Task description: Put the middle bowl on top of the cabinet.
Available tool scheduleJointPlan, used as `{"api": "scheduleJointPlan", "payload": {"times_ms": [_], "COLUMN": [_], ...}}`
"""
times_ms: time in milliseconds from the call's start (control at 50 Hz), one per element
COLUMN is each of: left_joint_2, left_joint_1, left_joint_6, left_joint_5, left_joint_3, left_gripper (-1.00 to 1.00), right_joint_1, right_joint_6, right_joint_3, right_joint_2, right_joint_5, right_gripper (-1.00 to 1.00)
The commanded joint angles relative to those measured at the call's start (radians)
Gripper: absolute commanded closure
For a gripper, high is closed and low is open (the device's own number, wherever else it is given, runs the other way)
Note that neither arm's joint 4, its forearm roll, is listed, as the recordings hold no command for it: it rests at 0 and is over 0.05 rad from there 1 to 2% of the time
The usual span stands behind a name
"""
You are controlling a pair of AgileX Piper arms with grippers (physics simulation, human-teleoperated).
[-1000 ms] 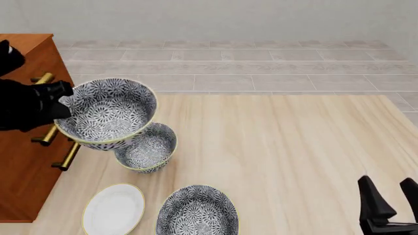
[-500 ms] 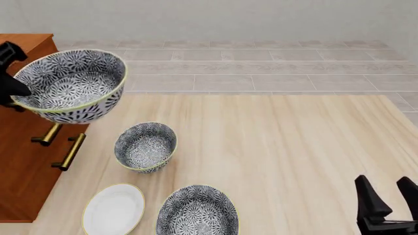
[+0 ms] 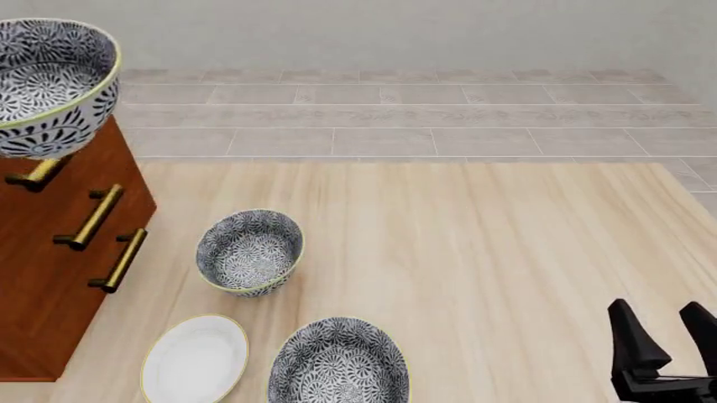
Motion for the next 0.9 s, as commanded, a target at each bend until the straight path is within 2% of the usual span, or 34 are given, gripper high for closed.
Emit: {"api": "scheduleJointPlan", "payload": {"times_ms": [20,360,540,640,900], "left_joint_2": [0.013,0.029,0.034,0.038,0.04], "left_joint_1": [0.087,0.152,0.227,0.275,0.349], "left_joint_6": [-0.015,-0.063,-0.077,-0.059,-0.087], "left_joint_5": [0.001,0.001,0.001,0.002,0.002], "left_joint_3": [-0.068,-0.117,-0.127,-0.134,-0.12], "left_gripper": [1.0,1.0,1.0,1.0,1.0], "right_joint_1": [0.0,0.008,0.01,0.011,0.011], "right_joint_6": [-0.001,-0.011,-0.013,-0.016,-0.017], "right_joint_3": [0.0,0.0,0.0,0.0,0.0], "right_joint_2": [0.002,0.02,0.015,0.014,0.02], "right_joint_5": [0.0,-0.013,-0.006,-0.005,-0.009], "right_gripper": [-1.0,-1.0,-1.0,-1.0,-1.0]}}
